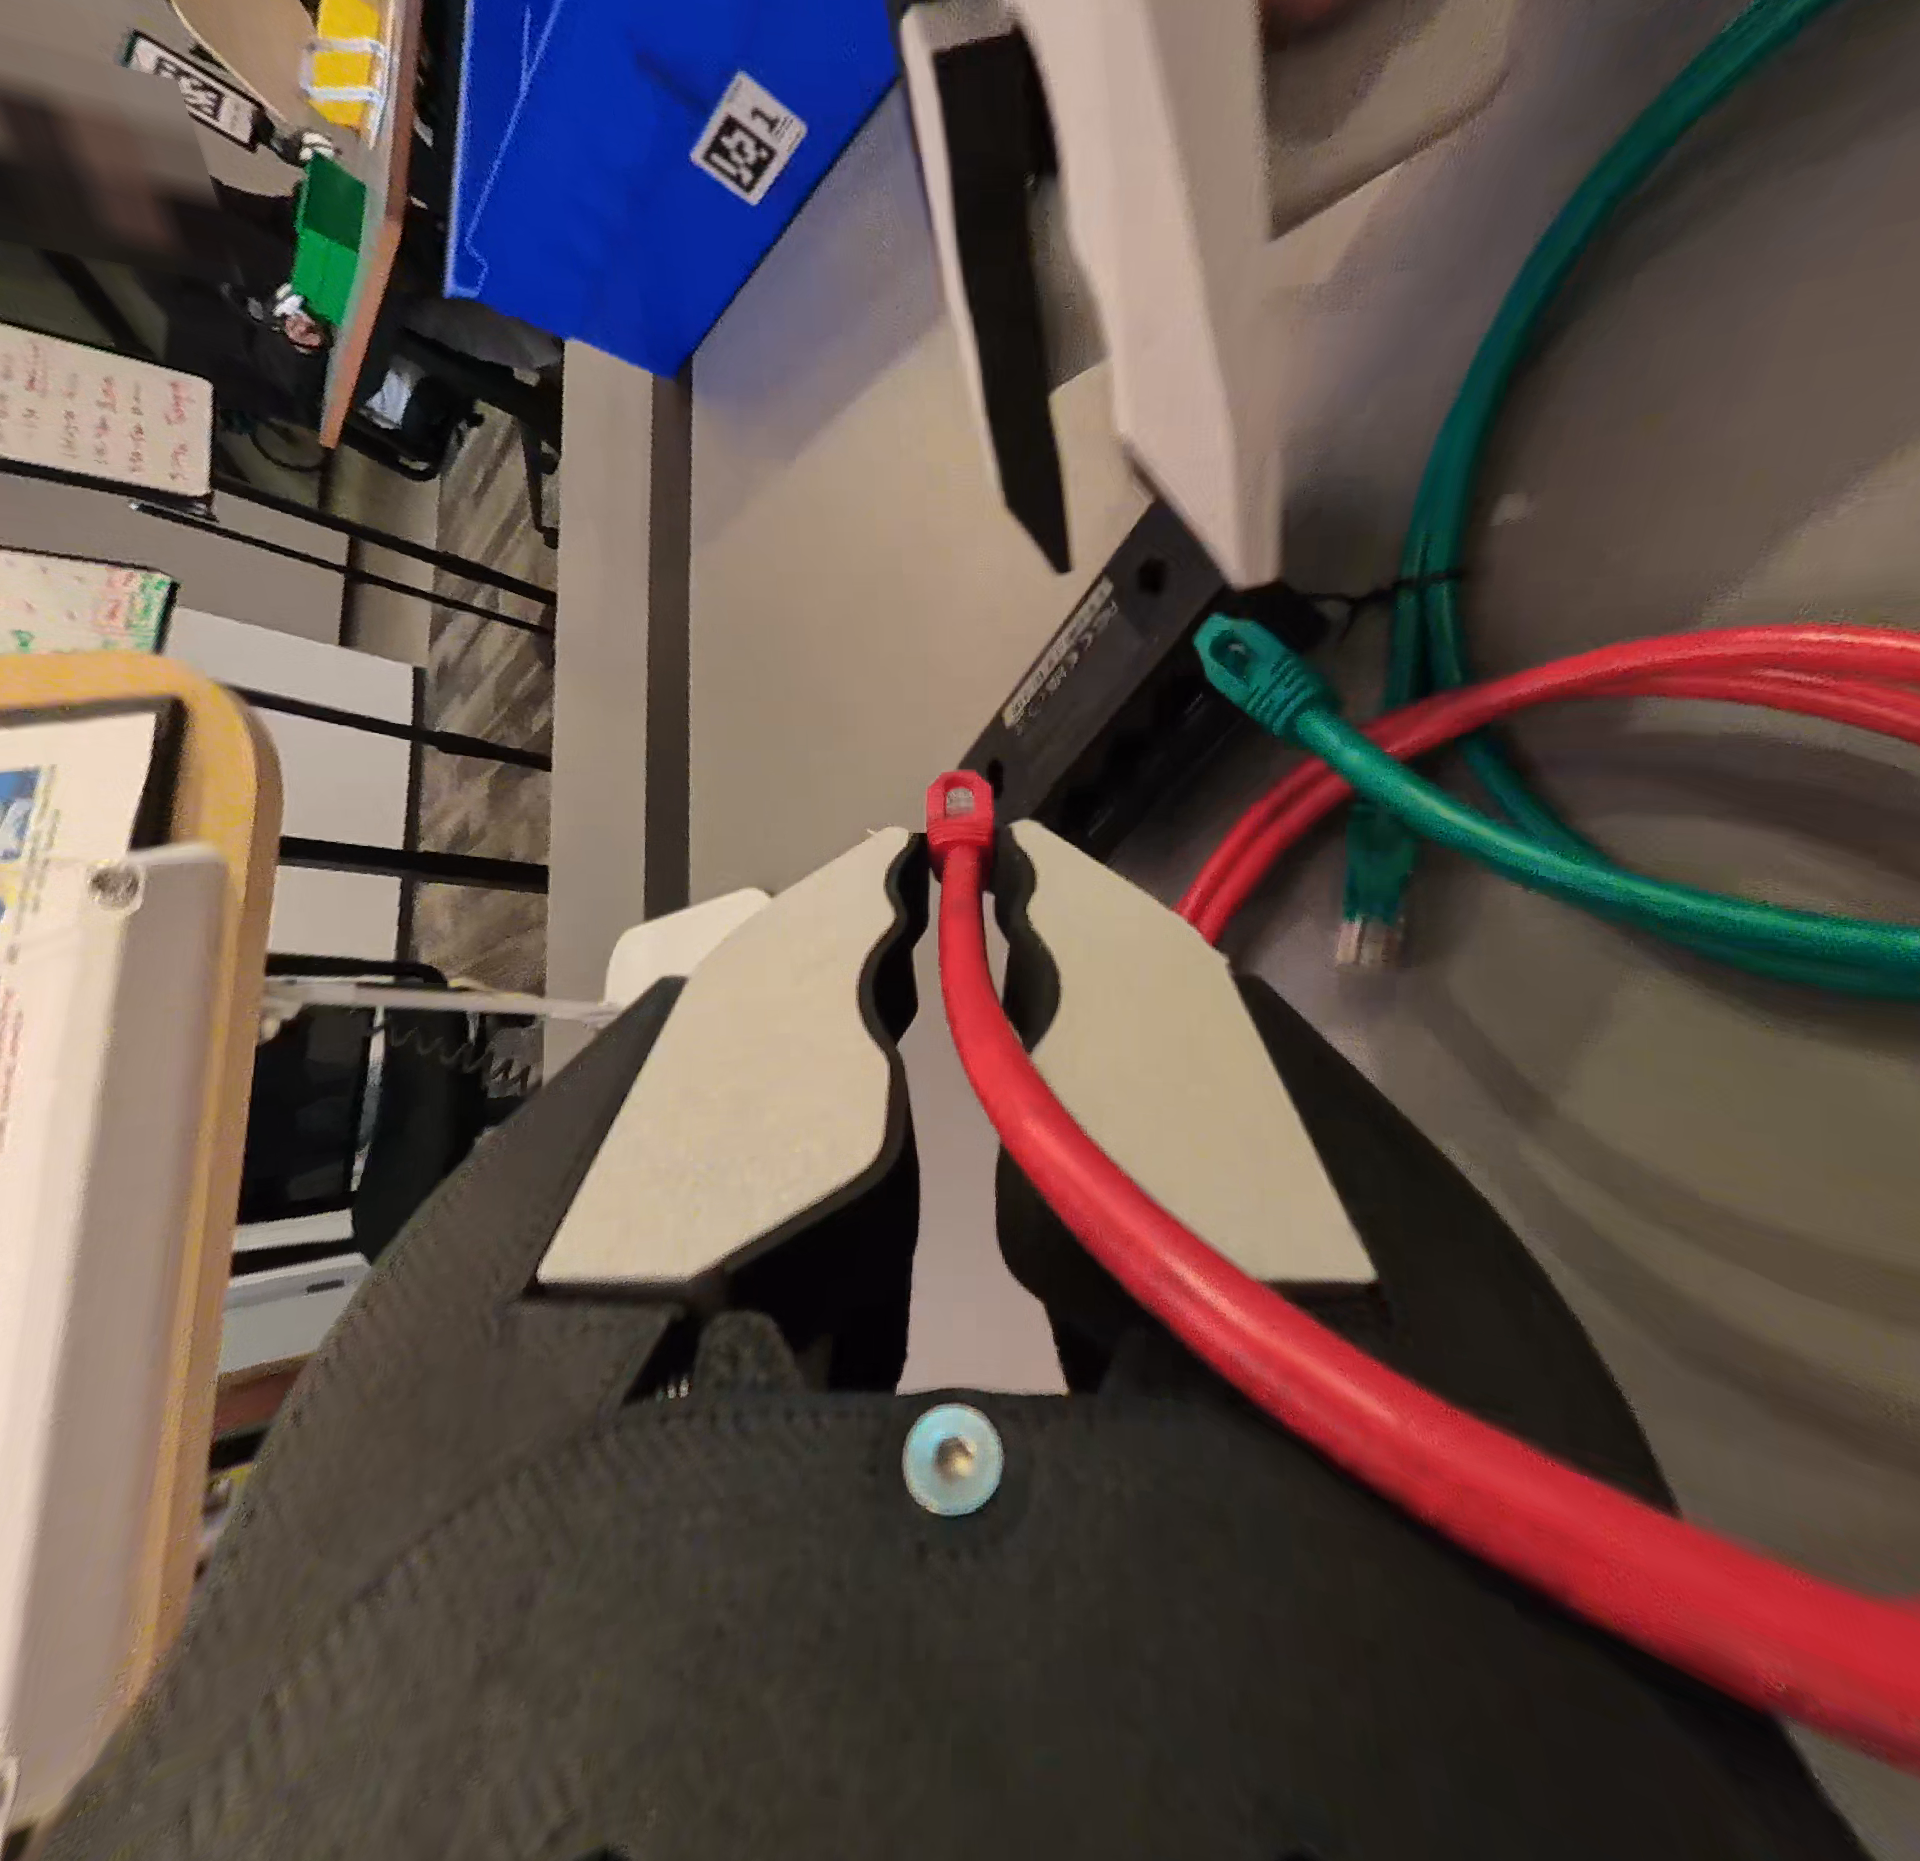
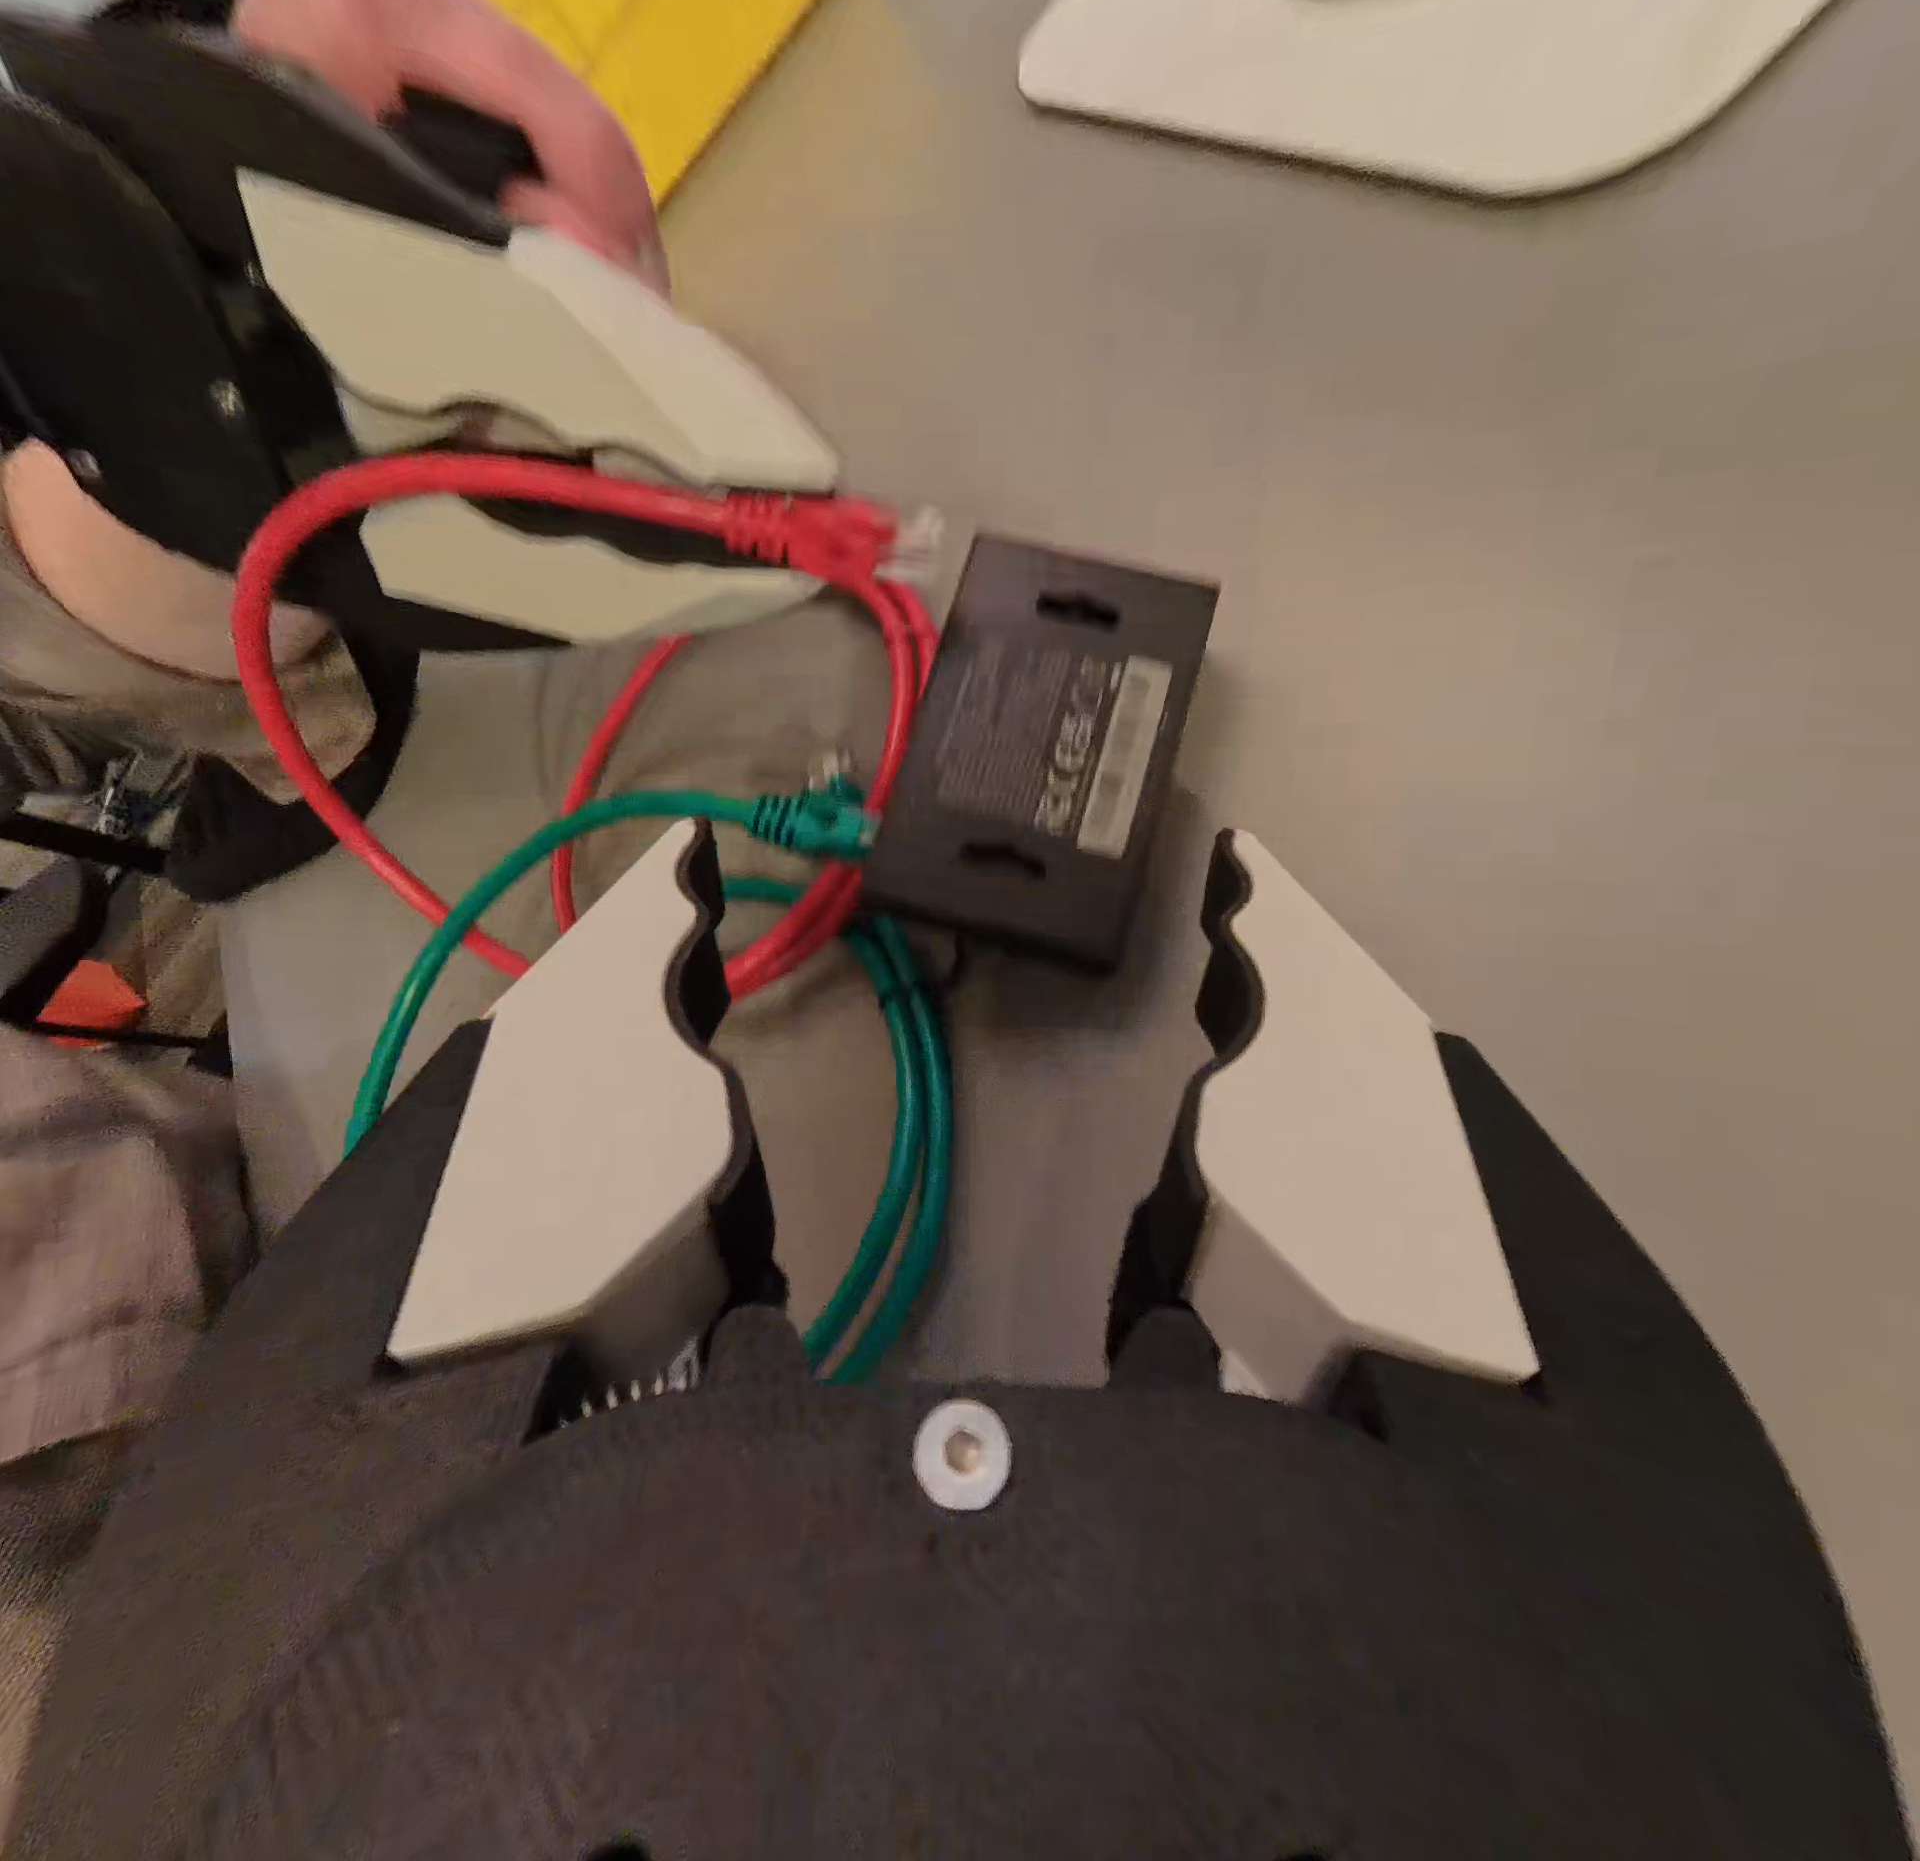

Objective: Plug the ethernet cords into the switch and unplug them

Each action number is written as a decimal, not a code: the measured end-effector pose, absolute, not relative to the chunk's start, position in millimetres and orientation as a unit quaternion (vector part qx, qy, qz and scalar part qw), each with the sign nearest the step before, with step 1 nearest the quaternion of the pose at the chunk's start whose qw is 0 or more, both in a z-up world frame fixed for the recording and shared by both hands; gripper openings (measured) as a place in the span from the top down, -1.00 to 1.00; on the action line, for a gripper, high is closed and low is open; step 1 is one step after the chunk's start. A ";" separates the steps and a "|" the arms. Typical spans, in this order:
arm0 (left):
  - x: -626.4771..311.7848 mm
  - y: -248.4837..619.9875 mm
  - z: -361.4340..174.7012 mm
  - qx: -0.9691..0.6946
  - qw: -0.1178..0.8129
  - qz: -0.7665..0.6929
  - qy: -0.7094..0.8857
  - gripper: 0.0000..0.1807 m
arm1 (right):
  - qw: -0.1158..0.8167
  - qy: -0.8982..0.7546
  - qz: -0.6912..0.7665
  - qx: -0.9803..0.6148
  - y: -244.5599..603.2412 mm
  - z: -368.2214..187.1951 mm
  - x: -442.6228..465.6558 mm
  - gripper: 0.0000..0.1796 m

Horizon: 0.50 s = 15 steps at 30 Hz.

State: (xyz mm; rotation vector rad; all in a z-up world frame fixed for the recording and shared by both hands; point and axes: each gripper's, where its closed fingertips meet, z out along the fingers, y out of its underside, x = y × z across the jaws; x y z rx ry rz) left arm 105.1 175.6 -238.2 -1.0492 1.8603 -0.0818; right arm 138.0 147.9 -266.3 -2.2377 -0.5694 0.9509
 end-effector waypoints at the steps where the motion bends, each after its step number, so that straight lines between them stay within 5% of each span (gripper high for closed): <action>1: 109.5 176.3 -241.7 -0.433 0.468 -0.037 0.769 0.87 | 0.306 -0.215 0.359 -0.855 140.2 -268.6 142.0 -0.01; 15: 93.7 191.1 -265.0 -0.540 0.459 -0.117 0.696 0.87 | 0.256 -0.172 0.426 -0.850 124.7 -281.5 120.0 0.24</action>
